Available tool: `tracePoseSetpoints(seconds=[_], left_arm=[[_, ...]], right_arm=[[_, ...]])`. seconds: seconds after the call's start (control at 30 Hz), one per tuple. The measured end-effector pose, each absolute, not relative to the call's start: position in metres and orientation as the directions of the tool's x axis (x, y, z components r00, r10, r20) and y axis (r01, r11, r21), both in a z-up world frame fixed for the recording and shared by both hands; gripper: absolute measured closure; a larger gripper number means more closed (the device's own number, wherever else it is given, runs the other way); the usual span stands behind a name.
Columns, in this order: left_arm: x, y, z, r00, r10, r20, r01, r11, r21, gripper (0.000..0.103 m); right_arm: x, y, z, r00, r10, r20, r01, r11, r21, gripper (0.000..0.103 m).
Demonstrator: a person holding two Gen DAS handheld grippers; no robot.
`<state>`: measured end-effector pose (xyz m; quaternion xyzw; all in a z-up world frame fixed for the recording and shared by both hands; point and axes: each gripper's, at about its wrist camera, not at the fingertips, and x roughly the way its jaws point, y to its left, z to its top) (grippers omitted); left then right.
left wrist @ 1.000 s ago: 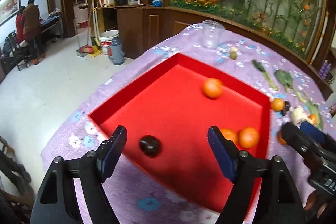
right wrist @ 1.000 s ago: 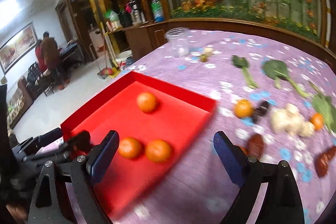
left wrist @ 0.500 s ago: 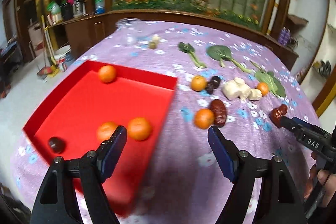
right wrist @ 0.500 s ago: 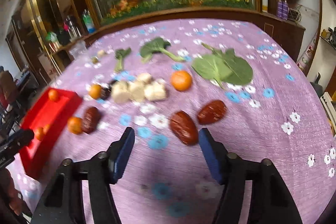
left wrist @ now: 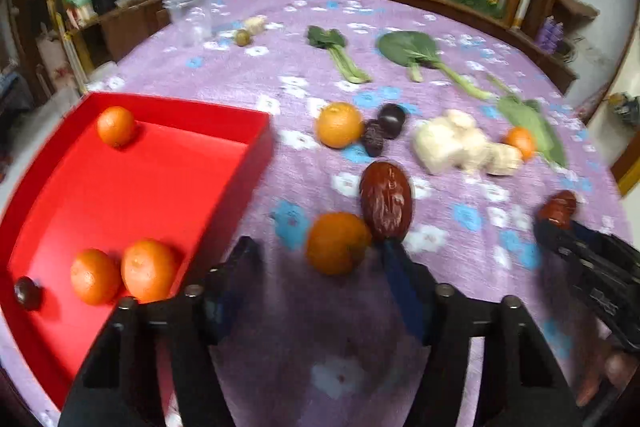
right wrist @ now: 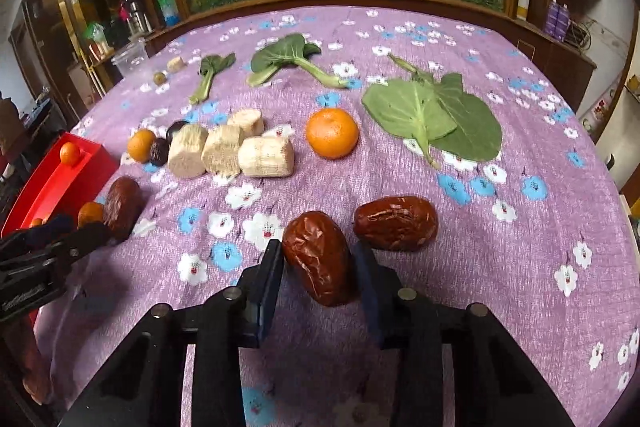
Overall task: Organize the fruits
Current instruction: 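Grasp an orange with the left gripper while the right gripper grasps a red date, then carry the orange and red date over the red tray and release both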
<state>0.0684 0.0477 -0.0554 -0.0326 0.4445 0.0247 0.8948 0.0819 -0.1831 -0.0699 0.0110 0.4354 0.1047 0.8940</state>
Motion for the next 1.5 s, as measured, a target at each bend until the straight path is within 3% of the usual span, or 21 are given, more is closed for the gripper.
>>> tracePoseSetpoints(seconds=[0.07, 0.13, 1.0, 1.33, 1.5], left_arm=[[0.071, 0.047, -0.055, 0.613, 0.020, -0.790, -0.060, 0.998, -0.021, 0.057], [0.070, 0.047, -0.055, 0.612, -0.029, -0.790, -0.026, 0.998, -0.056, 0.074], [0.006, 0.059, -0.040, 0.650, -0.139, -0.747, 0.052, 0.989, -0.139, 0.075], [-0.018, 0.078, -0.019, 0.696, -0.214, -0.685, 0.094, 0.974, -0.209, 0.075], [-0.032, 0.093, -0.008, 0.730, -0.158, -0.665, 0.031, 0.979, -0.199, 0.075]], right_arm=[[0.080, -0.183, -0.070, 0.599, 0.199, -0.775, -0.181, 0.977, 0.112, 0.065], [0.079, -0.184, -0.070, 0.603, 0.201, -0.772, -0.182, 0.977, 0.113, 0.065], [0.044, -0.179, -0.065, 0.614, 0.206, -0.762, -0.186, 0.976, 0.113, 0.071], [0.028, -0.170, -0.053, 0.635, 0.239, -0.735, -0.213, 0.968, 0.131, 0.071], [0.017, -0.146, -0.040, 0.640, 0.292, -0.711, -0.268, 0.952, 0.150, 0.071]])
